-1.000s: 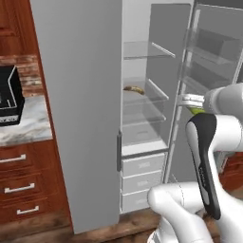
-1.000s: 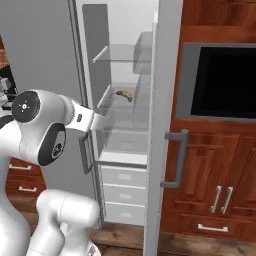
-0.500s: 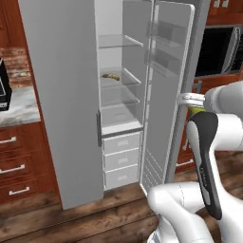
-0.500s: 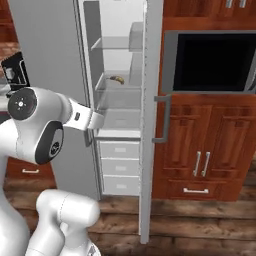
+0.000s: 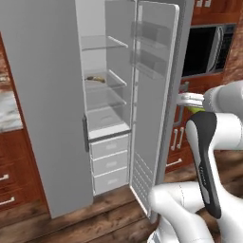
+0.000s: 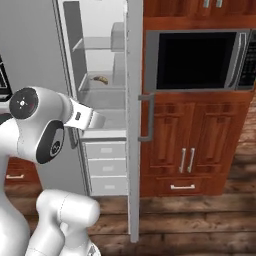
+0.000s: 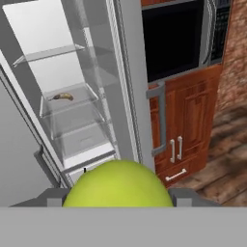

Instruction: Retrieve the pear and banana from the fridge and place them into the bowl on the dining table.

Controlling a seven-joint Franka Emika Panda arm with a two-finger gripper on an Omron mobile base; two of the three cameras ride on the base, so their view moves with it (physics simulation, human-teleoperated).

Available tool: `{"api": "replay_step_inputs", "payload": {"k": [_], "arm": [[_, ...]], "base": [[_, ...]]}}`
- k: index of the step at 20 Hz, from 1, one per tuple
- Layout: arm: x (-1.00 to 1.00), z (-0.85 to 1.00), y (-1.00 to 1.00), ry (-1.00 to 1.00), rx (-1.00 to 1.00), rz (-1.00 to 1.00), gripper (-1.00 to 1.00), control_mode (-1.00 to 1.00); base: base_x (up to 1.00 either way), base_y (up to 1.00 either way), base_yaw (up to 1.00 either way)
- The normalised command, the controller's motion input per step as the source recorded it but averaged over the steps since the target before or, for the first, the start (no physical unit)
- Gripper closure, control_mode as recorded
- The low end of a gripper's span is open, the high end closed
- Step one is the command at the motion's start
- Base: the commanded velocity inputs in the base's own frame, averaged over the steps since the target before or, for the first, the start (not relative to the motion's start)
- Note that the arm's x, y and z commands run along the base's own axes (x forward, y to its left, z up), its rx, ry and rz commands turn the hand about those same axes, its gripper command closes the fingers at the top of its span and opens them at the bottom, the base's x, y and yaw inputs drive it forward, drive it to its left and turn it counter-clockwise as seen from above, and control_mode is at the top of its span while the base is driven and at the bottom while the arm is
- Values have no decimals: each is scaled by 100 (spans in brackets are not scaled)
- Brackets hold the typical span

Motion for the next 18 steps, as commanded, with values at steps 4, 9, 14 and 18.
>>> {"api": "replay_step_inputs", "payload": {"k": [4, 9, 14, 18], "arm": [[0, 0, 0, 0, 0, 0, 100, 100], [0, 0, 0, 0, 0, 0, 100, 100], [0, 0, 0, 0, 0, 0, 100, 100], [0, 0, 0, 0, 0, 0, 100, 100]], "base": [[-75, 16, -66], [-49, 9, -74], [-13, 11, -84], [-8, 8, -84]]}}
